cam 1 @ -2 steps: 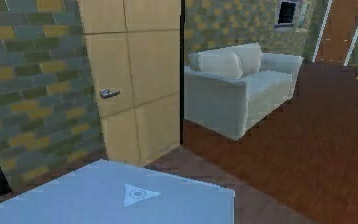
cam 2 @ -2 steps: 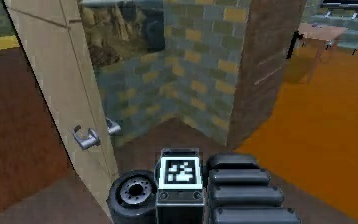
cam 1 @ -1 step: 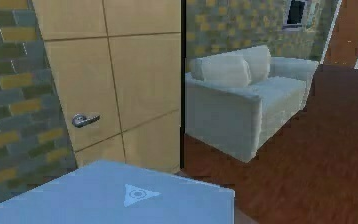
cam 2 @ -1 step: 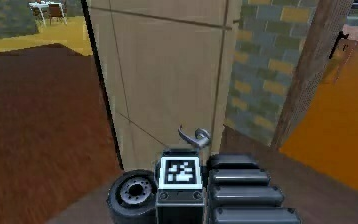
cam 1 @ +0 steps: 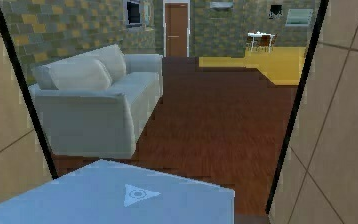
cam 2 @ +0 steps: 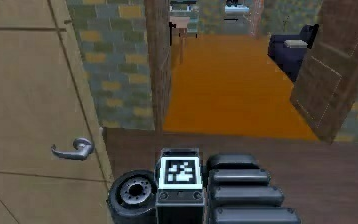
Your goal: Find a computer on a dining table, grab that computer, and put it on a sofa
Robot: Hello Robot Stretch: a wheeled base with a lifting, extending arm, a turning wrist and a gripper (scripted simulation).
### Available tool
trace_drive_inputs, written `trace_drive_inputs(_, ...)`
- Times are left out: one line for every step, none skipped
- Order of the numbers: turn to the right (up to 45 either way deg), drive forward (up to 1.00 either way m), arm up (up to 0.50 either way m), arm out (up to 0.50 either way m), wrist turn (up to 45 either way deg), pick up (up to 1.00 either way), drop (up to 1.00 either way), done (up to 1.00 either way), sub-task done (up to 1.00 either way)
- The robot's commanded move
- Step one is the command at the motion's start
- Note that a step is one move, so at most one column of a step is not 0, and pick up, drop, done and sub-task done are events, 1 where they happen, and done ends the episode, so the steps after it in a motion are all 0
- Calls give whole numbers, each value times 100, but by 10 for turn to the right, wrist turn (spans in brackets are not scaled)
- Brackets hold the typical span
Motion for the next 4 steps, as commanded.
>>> trace_drive_inputs(0, 100, 0, 0, 0, 0, 0, 0, 0)
trace_drive_inputs(0, 100, 0, 0, 0, 0, 0, 0, 0)
trace_drive_inputs(60, 0, 0, 0, 0, 0, 0, 0, 0)
trace_drive_inputs(0, 90, 0, 0, 0, 0, 0, 0, 0)
